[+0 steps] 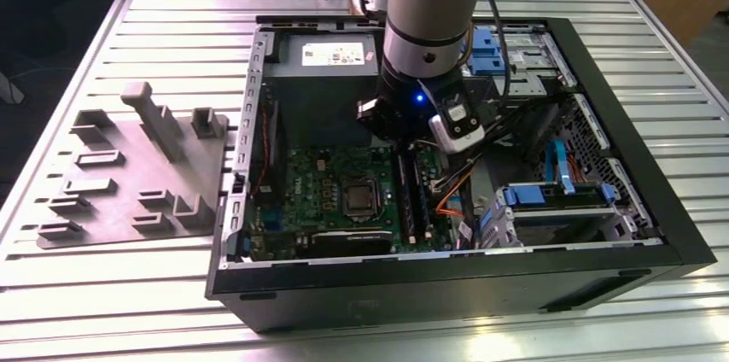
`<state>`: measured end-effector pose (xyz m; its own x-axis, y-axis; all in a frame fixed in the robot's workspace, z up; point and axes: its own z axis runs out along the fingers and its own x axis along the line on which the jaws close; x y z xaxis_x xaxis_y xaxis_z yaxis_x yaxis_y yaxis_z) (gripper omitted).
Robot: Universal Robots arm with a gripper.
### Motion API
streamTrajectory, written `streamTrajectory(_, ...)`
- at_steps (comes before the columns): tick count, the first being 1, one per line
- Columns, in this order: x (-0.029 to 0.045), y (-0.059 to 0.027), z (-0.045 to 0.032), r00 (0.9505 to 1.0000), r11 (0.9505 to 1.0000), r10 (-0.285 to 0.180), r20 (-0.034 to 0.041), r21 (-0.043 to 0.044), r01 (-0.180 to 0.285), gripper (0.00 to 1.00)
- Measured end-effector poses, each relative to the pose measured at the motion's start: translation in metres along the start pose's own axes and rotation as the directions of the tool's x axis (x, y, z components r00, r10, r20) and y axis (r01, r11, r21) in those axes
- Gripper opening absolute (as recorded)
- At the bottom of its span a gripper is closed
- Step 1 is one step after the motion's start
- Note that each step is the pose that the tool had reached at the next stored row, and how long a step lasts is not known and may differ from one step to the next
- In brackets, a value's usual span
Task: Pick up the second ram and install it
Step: 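Press down the second ram until it locks into place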
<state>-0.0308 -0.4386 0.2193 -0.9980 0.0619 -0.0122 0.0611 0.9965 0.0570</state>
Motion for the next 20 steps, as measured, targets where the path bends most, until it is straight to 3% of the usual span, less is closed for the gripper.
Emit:
streamTrajectory(12, 0.0, -0.0001, 0.002, 1.0, 1.0, 0.0, -0.0001, -0.0004, 0.0, 0.1)
streamTrajectory(15, -0.0001, 0.0003, -0.0016, 1.0, 1.0, 0.0, 0.0005, -0.002, 0.0, 0.1)
streamTrajectory(20, -0.0001, 0.0005, -0.0084, 1.0, 1.0, 0.0, 0.0004, 0.0051, 0.0, 0.1)
